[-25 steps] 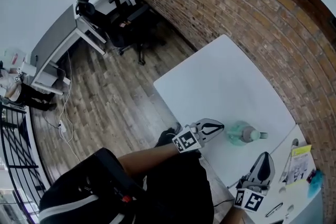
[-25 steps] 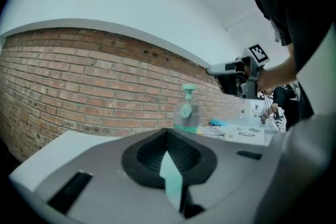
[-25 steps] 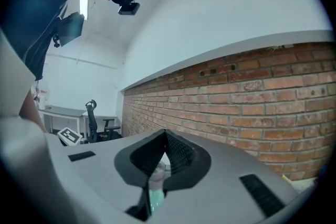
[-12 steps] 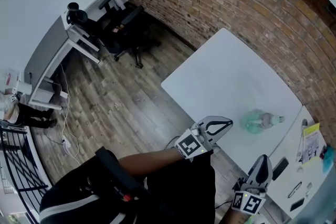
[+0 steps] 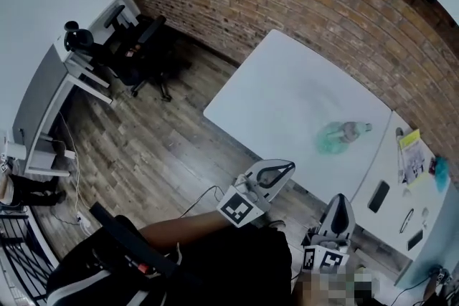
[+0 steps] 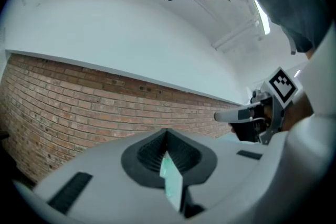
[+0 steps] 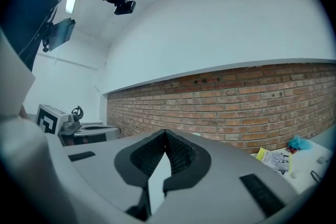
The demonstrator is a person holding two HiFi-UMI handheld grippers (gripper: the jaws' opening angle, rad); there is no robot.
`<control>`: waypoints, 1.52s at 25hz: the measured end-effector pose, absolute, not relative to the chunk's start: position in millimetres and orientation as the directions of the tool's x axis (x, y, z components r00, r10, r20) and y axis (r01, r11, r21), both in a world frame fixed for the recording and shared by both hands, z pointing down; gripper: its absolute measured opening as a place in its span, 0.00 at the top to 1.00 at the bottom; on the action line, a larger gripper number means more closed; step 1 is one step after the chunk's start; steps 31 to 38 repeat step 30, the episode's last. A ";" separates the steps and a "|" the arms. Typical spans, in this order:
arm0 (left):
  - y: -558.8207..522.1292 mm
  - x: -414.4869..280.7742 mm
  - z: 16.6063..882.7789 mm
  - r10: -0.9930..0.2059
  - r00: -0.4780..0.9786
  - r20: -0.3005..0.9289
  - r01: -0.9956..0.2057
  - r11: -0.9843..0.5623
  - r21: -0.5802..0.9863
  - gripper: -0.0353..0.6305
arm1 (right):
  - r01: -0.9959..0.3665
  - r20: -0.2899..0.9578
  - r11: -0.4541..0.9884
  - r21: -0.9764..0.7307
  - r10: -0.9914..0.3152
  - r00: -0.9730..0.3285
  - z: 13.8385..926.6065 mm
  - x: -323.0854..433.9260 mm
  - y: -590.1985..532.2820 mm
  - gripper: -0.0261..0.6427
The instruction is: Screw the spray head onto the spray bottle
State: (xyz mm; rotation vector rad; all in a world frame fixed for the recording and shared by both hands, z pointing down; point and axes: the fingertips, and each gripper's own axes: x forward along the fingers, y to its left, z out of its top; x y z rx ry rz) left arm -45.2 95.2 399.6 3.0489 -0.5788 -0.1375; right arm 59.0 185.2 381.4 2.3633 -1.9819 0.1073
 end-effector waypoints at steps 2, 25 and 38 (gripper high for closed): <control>101.6 -47.4 395.7 -0.407 0.910 -0.081 -0.403 -0.913 0.064 0.94 | -0.986 0.097 -0.164 0.005 -0.982 0.164 383.9 58.5 190.5 0.95; 137.4 -48.5 389.7 -0.335 0.939 -0.081 -0.330 -0.942 0.063 0.94 | -0.960 0.041 -0.274 0.047 -0.960 0.276 370.6 54.7 225.3 0.95; 122.7 -58.1 389.9 -0.325 0.943 -0.073 -0.322 -0.945 0.053 0.94 | -0.953 0.038 -0.301 0.040 -0.952 0.303 371.4 54.5 218.7 0.95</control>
